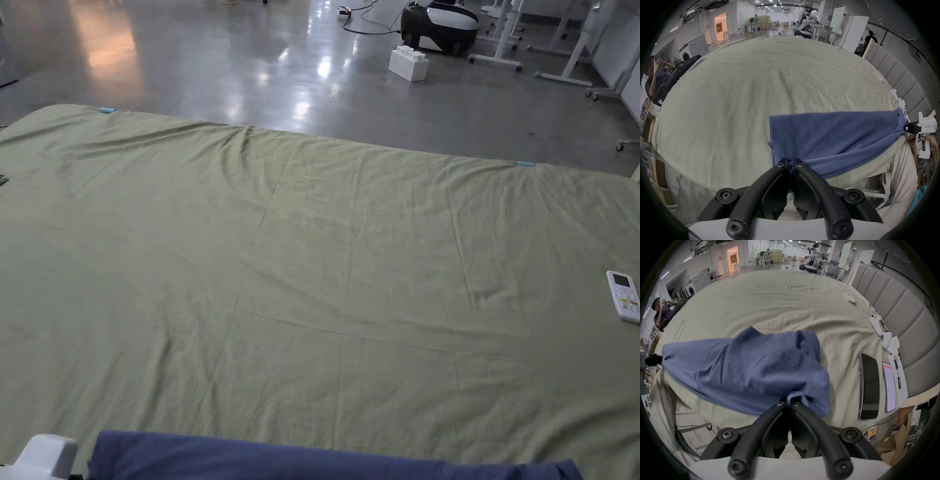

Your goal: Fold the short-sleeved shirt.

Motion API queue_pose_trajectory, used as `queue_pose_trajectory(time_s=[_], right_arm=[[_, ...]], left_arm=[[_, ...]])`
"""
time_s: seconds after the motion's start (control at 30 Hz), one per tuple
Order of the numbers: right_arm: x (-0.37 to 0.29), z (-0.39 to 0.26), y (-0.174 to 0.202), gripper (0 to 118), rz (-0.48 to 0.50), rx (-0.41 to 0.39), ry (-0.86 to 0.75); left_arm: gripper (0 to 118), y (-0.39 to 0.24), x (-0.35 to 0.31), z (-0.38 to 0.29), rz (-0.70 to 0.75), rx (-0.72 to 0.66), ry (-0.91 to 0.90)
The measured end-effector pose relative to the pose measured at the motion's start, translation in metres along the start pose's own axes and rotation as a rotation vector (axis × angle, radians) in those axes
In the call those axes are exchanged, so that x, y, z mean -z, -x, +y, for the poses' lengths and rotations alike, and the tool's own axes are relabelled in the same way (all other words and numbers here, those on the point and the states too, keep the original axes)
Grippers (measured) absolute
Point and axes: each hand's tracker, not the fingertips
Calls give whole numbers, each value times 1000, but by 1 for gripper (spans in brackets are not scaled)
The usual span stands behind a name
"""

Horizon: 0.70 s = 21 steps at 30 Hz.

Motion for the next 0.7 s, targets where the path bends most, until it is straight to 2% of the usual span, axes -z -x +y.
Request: queue_pose_trajectory(time_s=[0.1, 0.27, 0.33, 0.4, 0.43, 0.53, 0.7], right_arm=[[4, -3, 1, 2, -7, 7, -8], [-9, 2, 7, 6, -29, -2, -30], [-24, 10, 12, 34, -71, -4, -45], [-40, 22, 17, 66, -141, -14, -103], [-47, 28, 19, 70, -167, -14, -131], [-71, 51, 28, 72, -234, 8, -261], [-90, 80, 42, 74, -252, 88, -525]], left_arm=[[6, 0, 4, -2, 10, 19, -9], [14, 2, -5, 7, 6, 10, -24], [31, 0, -13, 15, 2, -16, -95], [57, -5, -22, 25, 0, -26, -171], [60, -7, -25, 31, -4, -29, -210], [60, -20, -33, 51, 6, -28, -306], [60, -49, -41, 80, 50, -41, -458]])
